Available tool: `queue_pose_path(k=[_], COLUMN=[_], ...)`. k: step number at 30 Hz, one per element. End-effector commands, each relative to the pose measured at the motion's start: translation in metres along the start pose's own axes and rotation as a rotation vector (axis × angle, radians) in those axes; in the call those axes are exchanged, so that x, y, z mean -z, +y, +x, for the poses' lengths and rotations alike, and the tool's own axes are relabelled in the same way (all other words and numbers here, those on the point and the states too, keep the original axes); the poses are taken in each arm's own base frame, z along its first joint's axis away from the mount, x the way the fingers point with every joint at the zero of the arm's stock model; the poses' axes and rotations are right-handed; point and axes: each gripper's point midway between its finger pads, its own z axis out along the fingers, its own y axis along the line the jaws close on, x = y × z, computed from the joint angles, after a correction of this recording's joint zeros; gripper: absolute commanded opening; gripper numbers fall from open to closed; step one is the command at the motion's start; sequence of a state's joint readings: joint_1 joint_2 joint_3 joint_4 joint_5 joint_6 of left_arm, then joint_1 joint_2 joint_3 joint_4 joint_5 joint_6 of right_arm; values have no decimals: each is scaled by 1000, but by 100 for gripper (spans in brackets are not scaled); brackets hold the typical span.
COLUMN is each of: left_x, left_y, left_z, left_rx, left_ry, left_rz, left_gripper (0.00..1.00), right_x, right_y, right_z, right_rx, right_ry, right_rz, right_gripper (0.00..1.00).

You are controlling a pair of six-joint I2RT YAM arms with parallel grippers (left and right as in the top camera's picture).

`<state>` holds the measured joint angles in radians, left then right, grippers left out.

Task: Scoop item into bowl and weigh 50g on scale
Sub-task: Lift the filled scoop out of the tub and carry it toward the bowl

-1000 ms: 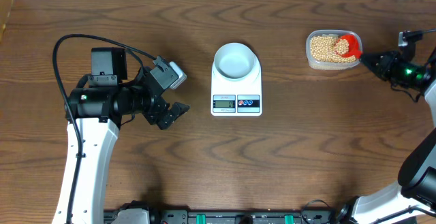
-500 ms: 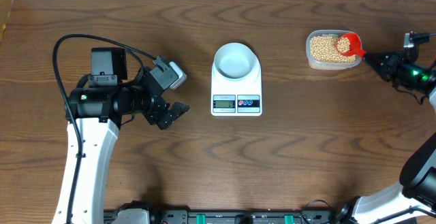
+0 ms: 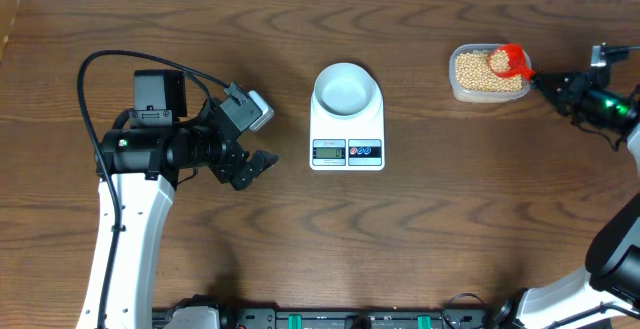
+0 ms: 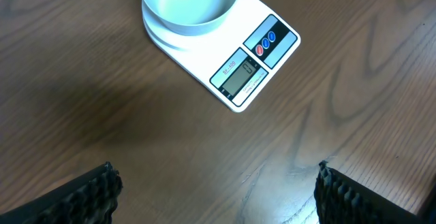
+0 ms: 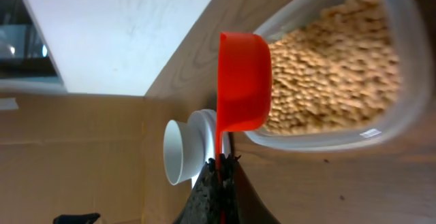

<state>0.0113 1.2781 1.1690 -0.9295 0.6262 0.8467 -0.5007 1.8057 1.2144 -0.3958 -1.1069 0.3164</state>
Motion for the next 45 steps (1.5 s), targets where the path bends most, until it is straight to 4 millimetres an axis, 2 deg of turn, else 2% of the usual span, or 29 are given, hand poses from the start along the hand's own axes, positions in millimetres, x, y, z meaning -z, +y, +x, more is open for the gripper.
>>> queue_pose_path(k=[1,8,12,23,30,33,40,45], left_x=[7,7,7,7,7,7,7,7], left_y=[2,2,2,2,2,2,2,2], left_z=[-8,-8,-8,-8,-8,-8,-8,-8], left_rx=[-28,-28,-28,-28,-28,-28,-28,-28], left_ry=[-24,-24,-24,-24,-24,-24,-24,-24], left_rz=[-13,-13,-13,-13,-13,-14,-13,-13], left_gripper=[93,93,93,93,93,93,93,93], right_x=[-17,-55,-79,-117,-137,-144,-152,-156], right_y=[18,53,76,114,125,129,136,135], right_z=[9,22,37,77,100,109,126,131], right_rx=[-8,26,81,147,231,319,501,537], right_ry=[52,114,163,267,303,311,326,331], right_rz=[-70,-129,-167,-227,-230,-237,-280,-268], right_gripper=[1,1,1,1,1,1,1,1])
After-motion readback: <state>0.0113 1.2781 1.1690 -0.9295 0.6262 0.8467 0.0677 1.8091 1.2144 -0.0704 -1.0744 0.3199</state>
